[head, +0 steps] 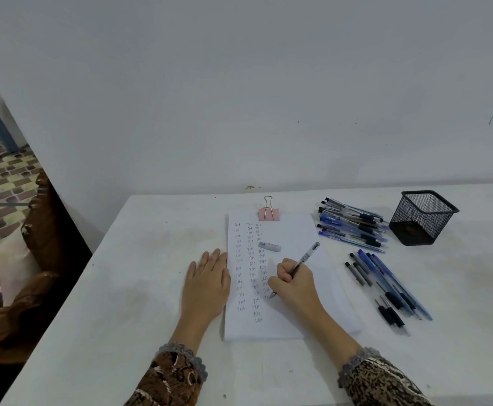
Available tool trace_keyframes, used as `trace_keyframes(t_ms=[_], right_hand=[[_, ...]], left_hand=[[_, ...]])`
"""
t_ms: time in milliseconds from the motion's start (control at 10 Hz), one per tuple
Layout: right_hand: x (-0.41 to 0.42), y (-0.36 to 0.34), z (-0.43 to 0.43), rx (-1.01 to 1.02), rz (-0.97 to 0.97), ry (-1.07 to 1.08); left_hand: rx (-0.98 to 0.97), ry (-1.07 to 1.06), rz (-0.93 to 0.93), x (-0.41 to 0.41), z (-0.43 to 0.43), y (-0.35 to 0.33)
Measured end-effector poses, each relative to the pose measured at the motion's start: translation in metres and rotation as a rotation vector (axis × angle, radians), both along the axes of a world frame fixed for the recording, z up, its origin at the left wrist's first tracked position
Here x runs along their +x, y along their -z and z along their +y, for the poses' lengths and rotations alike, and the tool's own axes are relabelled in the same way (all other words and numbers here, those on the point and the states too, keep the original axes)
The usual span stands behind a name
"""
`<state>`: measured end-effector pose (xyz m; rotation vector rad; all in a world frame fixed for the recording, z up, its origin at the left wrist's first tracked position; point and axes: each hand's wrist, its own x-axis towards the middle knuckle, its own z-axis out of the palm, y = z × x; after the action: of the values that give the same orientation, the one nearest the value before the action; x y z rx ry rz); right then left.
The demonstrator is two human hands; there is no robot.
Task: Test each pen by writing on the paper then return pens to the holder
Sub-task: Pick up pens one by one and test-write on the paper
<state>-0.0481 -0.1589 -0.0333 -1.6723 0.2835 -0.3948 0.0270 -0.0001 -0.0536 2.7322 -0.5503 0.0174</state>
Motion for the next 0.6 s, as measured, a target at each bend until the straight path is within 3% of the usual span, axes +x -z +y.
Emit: trace_keyframes(t_ms=[500, 600], right_hand=[[0.0003, -0.0008, -0.0001, 0.014, -0.001, 0.028], [0.0002, -0.0035, -0.003, 0.177, -0.024, 0.064]], left_hand=[[-0.017, 0.002, -0.01, 0.0008, -0.0008, 0.0021], [-0.061, 0.016, 0.006, 0.0014, 0.0002, 0.0019]])
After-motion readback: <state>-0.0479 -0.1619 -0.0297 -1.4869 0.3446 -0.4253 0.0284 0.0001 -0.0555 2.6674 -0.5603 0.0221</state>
